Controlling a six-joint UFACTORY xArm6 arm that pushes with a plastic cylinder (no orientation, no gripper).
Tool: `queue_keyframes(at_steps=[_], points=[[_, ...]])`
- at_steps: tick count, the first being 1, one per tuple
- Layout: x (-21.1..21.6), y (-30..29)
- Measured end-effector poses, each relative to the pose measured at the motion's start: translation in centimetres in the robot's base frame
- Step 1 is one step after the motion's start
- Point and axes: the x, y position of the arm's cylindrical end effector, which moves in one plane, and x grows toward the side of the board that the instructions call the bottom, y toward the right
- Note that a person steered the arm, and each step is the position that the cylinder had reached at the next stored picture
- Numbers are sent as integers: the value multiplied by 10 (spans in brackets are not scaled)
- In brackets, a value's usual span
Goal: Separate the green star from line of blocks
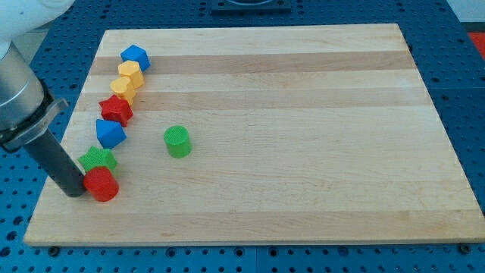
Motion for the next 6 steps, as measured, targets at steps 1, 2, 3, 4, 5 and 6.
queue_keyframes(at_steps=[1,2,3,4,5,6], points=[[-1,-11],[-17,-8],[-32,11],[-35,33],[-46,41],[-47,60]])
